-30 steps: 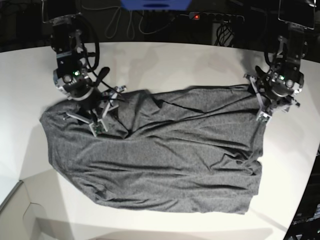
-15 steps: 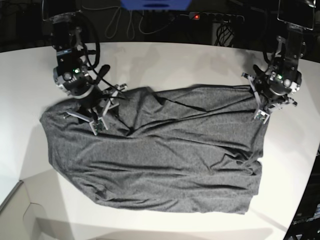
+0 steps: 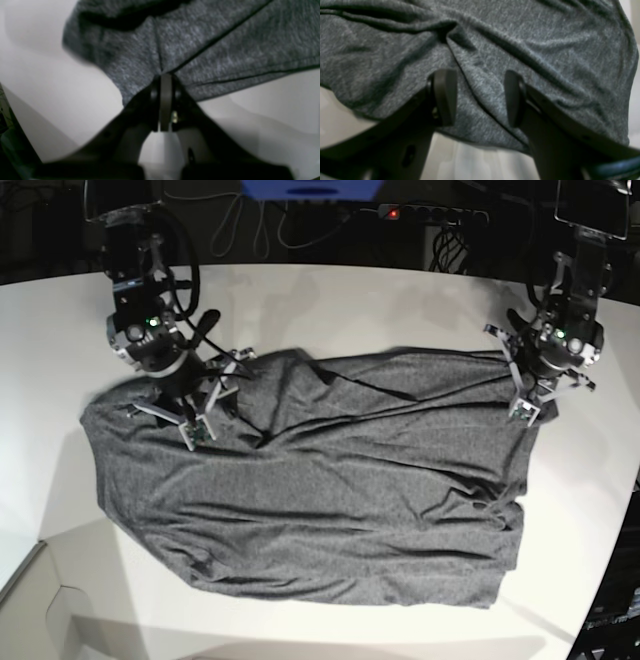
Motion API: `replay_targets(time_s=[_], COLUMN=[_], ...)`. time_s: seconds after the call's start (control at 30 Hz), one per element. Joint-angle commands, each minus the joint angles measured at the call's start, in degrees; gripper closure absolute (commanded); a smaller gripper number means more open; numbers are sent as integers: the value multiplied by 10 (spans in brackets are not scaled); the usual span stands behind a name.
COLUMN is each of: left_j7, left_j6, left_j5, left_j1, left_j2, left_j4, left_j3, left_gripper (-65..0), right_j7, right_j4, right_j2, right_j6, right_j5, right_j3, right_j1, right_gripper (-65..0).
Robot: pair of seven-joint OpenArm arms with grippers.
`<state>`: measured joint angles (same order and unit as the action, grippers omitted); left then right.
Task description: Layout the t-shirt on the table in an organized manner, then fold the t-shirt properly
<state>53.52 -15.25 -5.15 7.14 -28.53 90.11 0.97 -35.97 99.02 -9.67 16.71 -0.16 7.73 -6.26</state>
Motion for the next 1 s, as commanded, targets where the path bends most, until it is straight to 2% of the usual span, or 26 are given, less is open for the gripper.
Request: replay_targets(time_s=[0.0, 0.1, 0.3, 0.7, 0.87, 0.97], left_j7=[-3, -2, 37, 37, 37, 37], left_j6=[3, 3, 3, 3, 3, 3], left_j5=[4, 4, 4, 5, 5, 5], left_j1=[-4, 0, 5, 12, 12, 12], left_j2=[-10, -12, -14, -15, -15, -15], left_j4=[19, 48, 70, 73, 78, 78], left_j3=[6, 6, 6, 6, 6, 6], left_gripper=[-2, -2, -2, -4, -6, -6], right_j7=[13, 13, 13, 15, 15, 15], right_j4=[12, 12, 12, 24, 43, 44], right_j2=[-3, -2, -2, -4, -2, -5], right_j6=[1, 1, 1, 3, 3, 3], right_j5=[2, 2, 2, 2, 2, 2], right_j3=[-1, -1, -1, 1, 1, 0], right_j1=[7, 7, 6, -12, -15, -18], right_gripper=[-309, -309, -309, -312, -380, -394])
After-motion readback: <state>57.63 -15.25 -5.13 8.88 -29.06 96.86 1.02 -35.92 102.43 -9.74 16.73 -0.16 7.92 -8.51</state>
